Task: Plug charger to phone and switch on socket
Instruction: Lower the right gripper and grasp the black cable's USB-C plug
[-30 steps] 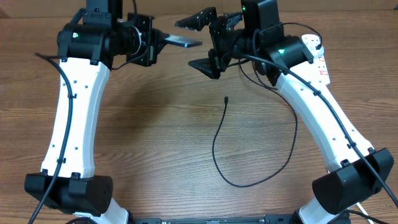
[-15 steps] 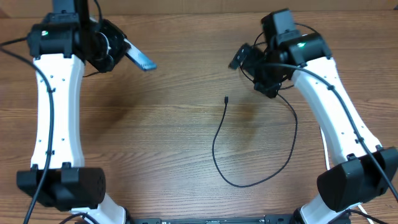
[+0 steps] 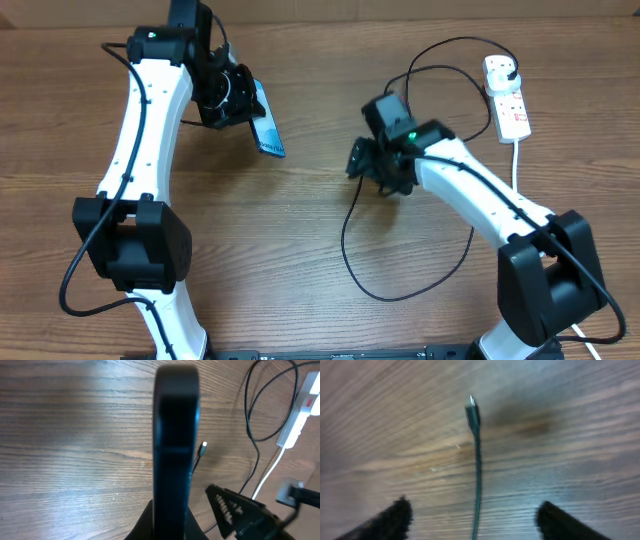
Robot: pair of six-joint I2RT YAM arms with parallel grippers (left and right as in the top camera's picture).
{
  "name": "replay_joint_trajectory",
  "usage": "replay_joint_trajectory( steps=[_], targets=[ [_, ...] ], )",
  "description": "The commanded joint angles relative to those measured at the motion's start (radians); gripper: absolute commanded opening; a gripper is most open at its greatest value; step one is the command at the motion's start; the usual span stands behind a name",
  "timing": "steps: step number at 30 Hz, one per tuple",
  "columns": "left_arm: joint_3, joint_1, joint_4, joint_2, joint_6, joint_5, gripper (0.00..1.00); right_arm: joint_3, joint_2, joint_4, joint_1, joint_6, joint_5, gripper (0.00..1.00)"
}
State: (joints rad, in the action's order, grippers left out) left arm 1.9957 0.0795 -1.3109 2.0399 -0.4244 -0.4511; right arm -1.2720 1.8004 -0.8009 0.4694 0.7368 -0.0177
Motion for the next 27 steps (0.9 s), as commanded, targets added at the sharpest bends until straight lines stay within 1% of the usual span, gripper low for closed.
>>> replay_joint_trajectory(
  steps=[1, 4, 8, 10, 11, 13, 17, 21, 24, 27],
  targets=[
    [0.002, 0.0, 0.007, 0.002, 0.043, -0.04, 0.04, 0.028, -0.003, 0.043, 0.002, -0.009, 0.032, 0.65],
    [0.002, 0.0, 0.007, 0.002, 0.044, -0.037, 0.04, 0.031, 0.005, 0.074, 0.004, -0.036, 0.029, 0.61],
    [0.002, 0.0, 0.006, 0.002, 0.044, -0.037, 0.04, 0.029, 0.035, 0.088, 0.004, -0.08, 0.016, 0.6],
    [0.002, 0.0, 0.006, 0.002, 0.044, -0.037, 0.04, 0.019, 0.052, 0.089, -0.003, -0.125, -0.015, 0.59],
    [0.002, 0.0, 0.007, 0.002, 0.043, -0.037, 0.04, -0.005, 0.066, 0.08, -0.013, -0.169, -0.056, 0.59],
    [0.002, 0.0, 0.006, 0.002, 0.044, -0.037, 0.04, -0.042, 0.08, 0.051, -0.024, -0.2, -0.082, 0.59],
    [0.002, 0.0, 0.006, 0.002, 0.044, -0.04, 0.04, -0.143, 0.132, -0.026, -0.033, -0.252, -0.088, 0.58],
    [0.002, 0.0, 0.003, 0.002, 0.044, -0.04, 0.04, -0.219, 0.216, -0.074, -0.033, -0.253, -0.06, 0.54],
    [0.002, 0.0, -0.002, 0.002, 0.045, -0.04, 0.04, -0.268, 0.281, -0.105, -0.033, -0.252, -0.048, 0.53],
    [0.002, 0.0, -0.002, 0.002, 0.047, -0.04, 0.04, -0.296, 0.309, -0.117, -0.033, -0.252, -0.047, 0.5]
  ],
)
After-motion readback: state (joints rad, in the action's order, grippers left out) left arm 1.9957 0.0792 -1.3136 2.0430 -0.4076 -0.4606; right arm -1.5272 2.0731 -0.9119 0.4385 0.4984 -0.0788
